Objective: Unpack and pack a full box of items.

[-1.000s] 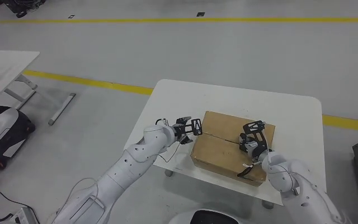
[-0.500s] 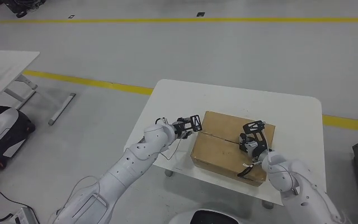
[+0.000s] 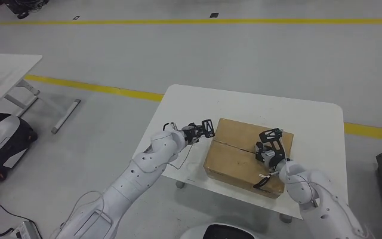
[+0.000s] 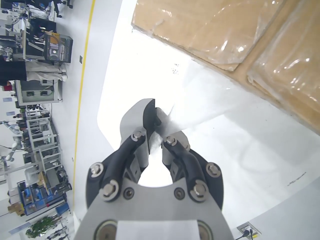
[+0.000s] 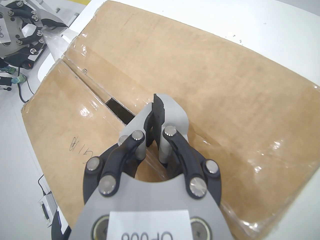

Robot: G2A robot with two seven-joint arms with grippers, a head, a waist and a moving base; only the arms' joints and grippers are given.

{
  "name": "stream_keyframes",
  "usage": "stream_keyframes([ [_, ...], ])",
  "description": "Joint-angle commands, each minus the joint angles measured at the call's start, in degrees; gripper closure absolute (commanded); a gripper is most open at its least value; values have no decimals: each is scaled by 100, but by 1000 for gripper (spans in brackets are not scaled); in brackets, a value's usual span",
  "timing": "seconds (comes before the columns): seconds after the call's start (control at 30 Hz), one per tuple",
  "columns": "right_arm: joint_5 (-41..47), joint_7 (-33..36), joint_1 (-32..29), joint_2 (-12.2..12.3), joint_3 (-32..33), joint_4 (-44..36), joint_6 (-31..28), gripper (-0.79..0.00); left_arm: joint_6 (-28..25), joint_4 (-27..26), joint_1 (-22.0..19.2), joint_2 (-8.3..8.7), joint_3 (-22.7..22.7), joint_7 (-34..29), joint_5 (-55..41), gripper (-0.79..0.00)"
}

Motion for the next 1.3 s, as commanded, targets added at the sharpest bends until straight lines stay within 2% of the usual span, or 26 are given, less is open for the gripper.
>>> stream_keyframes([
  [0.0,-6,21,4,-4,3,9,-19,0,-76,-219,70,24,-123,-46,-64,-345],
  [0.03,-8,27,8,-7,4,15,-22,0,-100,-322,103,33,-168,-64,-74,-388],
  [0.1,-1,26,9,-14,1,26,-47,0,-113,-516,147,42,-240,-84,-124,-397],
  [0.2,-8,33,13,-24,-11,34,-75,0,-147,-790,159,41,-253,-120,-118,-588],
  [0.23,-11,33,13,-27,-10,37,-79,0,-167,-862,153,41,-241,-133,-79,-477],
  [0.27,-16,36,14,-29,-11,38,-90,0,-171,-931,146,38,-227,-138,-53,-425],
  [0.33,-27,37,10,-34,-10,43,-100,0,-171,-1032,128,31,-202,-145,-15,-403],
  [0.53,-56,34,-5,-45,-1,49,-113,0,-81,-1333,20,0,-188,-202,-36,-533],
  [0.67,-72,40,-16,-51,13,42,-129,0,-65,-1535,-34,-14,-187,-228,-20,-489],
  [0.73,-85,57,-21,-55,6,39,-153,0,-33,-1583,-91,-28,-168,-237,-23,-443],
  [0.9,-93,80,-15,-70,-10,24,-186,0,-99,-1700,-148,-50,-107,-227,-15,-437],
  [0.97,-96,83,-14,-74,-5,27,-191,0,-196,-1765,-124,-49,-113,-210,-55,-483],
  [1.07,-77,86,-23,-77,22,12,-195,0,-473,-1882,-55,-34,-155,-360,-111,-785],
  [1.17,-73,91,-39,-74,60,5,-210,0,-902,-1793,75,-40,-383,-515,-1175,-785],
  [1.27,-77,95,-50,-75,82,1,-217,0,-1237,-1677,153,-37,-653,-948,-2324,-785],
])
